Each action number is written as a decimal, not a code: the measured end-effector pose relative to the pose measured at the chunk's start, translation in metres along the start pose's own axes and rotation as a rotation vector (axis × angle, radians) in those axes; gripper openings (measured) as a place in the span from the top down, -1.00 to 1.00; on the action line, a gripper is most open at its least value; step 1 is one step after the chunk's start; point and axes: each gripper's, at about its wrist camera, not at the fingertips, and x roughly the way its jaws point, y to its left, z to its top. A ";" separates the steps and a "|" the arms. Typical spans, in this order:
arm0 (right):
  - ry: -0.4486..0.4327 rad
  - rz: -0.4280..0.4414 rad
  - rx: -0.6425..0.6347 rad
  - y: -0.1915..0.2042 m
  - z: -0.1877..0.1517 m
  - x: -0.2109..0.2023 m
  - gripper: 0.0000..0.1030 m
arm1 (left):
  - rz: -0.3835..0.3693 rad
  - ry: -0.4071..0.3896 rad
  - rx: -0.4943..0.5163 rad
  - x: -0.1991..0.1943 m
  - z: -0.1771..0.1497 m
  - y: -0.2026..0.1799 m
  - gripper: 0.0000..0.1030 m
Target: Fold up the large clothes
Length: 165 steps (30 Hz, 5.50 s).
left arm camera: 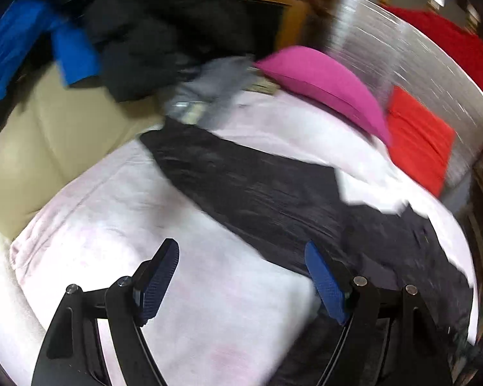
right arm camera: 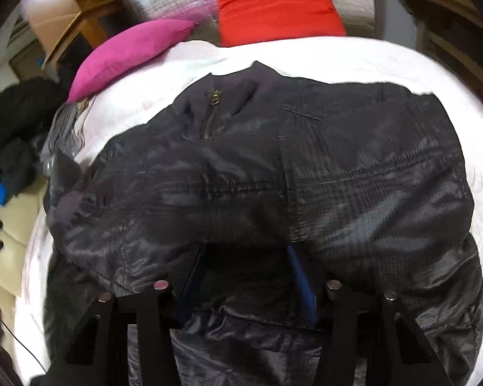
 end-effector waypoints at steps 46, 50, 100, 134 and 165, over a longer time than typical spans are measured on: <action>-0.159 0.046 0.011 0.014 -0.005 -0.042 -0.24 | 0.032 0.134 -0.343 0.115 0.042 0.087 -0.67; -0.171 0.026 -0.026 0.018 -0.010 -0.041 -0.24 | -0.033 0.157 -0.516 0.150 0.050 0.136 -0.67; -0.237 0.101 0.306 -0.080 0.014 -0.076 -0.24 | -0.315 0.242 0.502 0.020 -0.141 -0.204 0.49; 0.037 -0.145 -0.294 0.186 0.028 0.040 -0.38 | -0.133 0.298 0.070 0.072 -0.034 -0.035 -0.20; -0.009 0.258 0.527 -0.090 -0.012 -0.051 0.19 | -0.109 0.146 0.196 0.048 -0.028 -0.061 -0.14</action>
